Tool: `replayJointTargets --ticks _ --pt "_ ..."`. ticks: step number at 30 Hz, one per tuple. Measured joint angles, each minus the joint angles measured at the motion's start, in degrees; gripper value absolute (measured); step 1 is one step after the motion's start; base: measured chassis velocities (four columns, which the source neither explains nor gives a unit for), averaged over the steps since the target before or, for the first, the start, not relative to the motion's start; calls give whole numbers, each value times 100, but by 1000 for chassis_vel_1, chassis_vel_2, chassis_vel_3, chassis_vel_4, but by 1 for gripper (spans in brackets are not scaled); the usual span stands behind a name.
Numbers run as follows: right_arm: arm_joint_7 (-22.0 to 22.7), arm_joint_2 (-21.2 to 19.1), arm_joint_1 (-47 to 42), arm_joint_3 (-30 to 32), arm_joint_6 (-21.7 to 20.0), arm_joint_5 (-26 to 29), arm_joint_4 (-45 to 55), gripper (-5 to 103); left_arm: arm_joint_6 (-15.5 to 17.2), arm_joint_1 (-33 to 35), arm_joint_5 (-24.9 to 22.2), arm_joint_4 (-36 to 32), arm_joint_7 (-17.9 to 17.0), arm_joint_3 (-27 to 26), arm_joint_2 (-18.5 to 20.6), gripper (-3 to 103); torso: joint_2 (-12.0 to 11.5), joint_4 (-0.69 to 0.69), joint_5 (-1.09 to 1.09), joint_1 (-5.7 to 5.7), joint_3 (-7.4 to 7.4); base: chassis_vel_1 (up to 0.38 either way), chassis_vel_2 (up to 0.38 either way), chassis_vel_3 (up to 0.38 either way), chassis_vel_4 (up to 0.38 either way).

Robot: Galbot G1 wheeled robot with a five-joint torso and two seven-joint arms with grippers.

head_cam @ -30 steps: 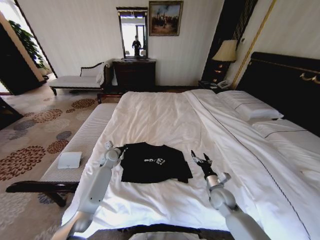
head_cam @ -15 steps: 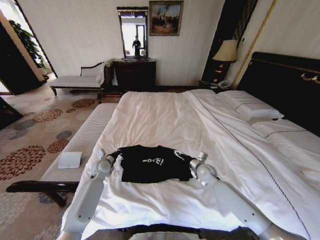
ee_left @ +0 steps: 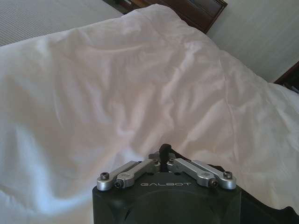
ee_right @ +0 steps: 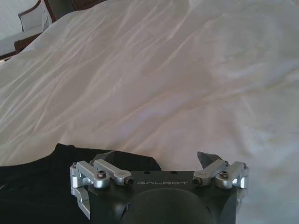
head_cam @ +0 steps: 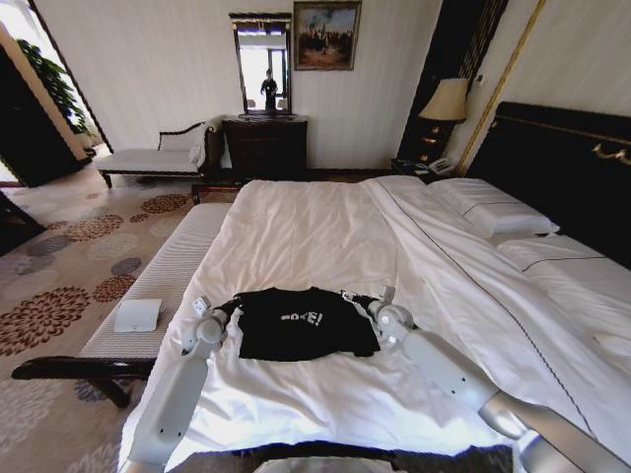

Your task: Fold the clothes on the bed.

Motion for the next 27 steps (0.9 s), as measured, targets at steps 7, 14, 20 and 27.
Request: replayJointTargets --ticks 7,14,20,27 --pt "-81 -51 68 -182 -170 -95 -6 71 1 34 23 4 -5 -21 -3 0 0 0 0 0 0 0 0 0 0" --pt "-189 -11 174 -281 -168 -405 -300 44 3 41 32 -1 -8 -36 -15 0 0 0 0 0 0 0 0 0 0" --pt "-297 -16 200 -315 -166 -512 -385 27 3 50 69 18 -9 -41 -53 0 0 0 0 0 0 0 0 0 0" --pt "-451 -65 138 -264 -150 -544 -289 2 4 49 92 37 -16 -45 -85 0 0 0 0 0 0 0 0 0 0"
